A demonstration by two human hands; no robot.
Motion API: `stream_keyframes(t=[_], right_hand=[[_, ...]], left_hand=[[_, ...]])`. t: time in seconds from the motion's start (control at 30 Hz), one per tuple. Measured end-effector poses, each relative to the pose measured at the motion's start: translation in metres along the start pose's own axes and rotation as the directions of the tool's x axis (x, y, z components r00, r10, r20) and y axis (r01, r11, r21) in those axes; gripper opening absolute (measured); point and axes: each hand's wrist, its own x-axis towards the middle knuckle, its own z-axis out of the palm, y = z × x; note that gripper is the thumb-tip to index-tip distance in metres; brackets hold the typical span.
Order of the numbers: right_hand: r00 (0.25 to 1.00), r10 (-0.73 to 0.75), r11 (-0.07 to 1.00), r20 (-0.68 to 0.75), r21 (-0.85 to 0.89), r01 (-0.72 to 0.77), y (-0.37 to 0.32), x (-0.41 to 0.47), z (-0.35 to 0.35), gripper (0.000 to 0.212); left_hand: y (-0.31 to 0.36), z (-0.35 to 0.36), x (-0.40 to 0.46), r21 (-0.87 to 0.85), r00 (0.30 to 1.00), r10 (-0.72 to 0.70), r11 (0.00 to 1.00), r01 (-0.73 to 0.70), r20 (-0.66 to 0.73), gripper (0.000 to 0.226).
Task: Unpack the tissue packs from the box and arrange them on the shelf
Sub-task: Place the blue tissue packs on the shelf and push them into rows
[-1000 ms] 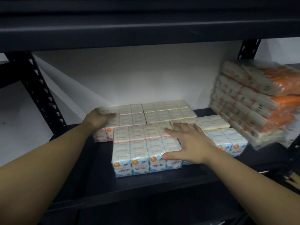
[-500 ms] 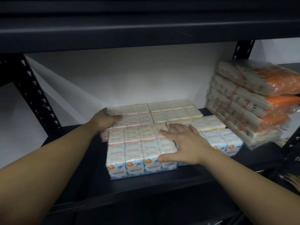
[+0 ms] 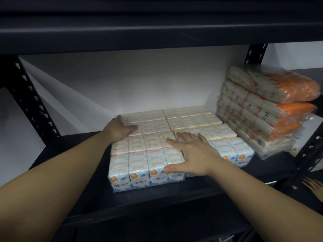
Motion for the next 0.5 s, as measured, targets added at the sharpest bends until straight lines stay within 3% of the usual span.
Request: stream_keyframes(t=[0.07, 0.37, 0.43, 0.5], right_hand=[[1.000, -0.002, 1.000, 0.001, -0.003, 0.002, -0.001, 0.000, 0.000, 0.116], [1.000, 0.001, 1.000, -0.001, -0.012, -0.001, -0.002, 0.001, 0.000, 0.117], [1.000, 0.002, 1.000, -0.006, -0.010, -0.002, -0.001, 0.000, 0.000, 0.118], [1.000, -0.001, 1.000, -0.014, -0.013, 0.001, -0.001, 0.001, 0.001, 0.118]], left_hand=[[0.003, 0.002, -0.002, -0.018, 1.000, -0.006, 1.000, 0.005, -0.017, 0.026], [0.013, 0.002, -0.011, -0.053, 0.999, 0.024, 0.998, -0.026, -0.037, 0.028], [0.012, 0.002, -0.011, -0.060, 0.999, 0.027, 0.998, -0.030, -0.045, 0.035], [0.011, 0.000, -0.012, -0.032, 0.999, 0.029, 0.999, -0.030, -0.026, 0.058]])
